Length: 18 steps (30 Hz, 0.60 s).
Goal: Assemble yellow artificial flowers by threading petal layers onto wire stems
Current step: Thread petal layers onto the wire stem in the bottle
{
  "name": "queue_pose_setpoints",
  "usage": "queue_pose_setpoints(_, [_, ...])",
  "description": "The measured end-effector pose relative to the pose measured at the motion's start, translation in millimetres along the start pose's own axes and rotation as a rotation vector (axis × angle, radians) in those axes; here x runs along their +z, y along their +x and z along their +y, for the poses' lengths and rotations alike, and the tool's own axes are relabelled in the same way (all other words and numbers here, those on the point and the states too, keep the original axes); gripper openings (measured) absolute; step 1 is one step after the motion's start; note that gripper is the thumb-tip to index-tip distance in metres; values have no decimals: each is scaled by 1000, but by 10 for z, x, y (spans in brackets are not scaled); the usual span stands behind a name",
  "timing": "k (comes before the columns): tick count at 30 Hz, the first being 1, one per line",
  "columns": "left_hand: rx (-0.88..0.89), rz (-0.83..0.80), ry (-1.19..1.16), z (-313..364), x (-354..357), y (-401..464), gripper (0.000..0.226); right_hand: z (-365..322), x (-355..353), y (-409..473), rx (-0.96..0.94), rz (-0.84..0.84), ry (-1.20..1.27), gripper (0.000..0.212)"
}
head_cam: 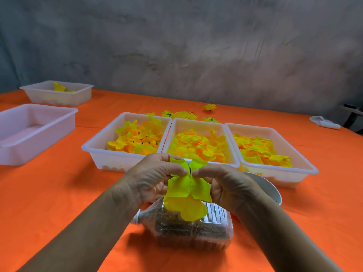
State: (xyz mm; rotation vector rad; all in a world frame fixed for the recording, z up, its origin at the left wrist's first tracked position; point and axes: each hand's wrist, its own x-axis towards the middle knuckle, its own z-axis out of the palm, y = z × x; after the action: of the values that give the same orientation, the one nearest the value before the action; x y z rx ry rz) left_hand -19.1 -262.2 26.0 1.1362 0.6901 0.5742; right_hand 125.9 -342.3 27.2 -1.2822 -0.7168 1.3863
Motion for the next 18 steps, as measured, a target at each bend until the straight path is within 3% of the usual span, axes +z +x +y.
queue_pose_setpoints(6, [-29,-7,47,15,-10,-25,31,14,-36,28,7,23,-66,34])
queue_pose_setpoints(12, [16,47,257,9,-45,-24,37,-12,-43,31,-50,41,-134,18])
queue_pose_setpoints(18, [39,61,411,29,-50,-59,45,-18,-33,31,-56,69,-223,19])
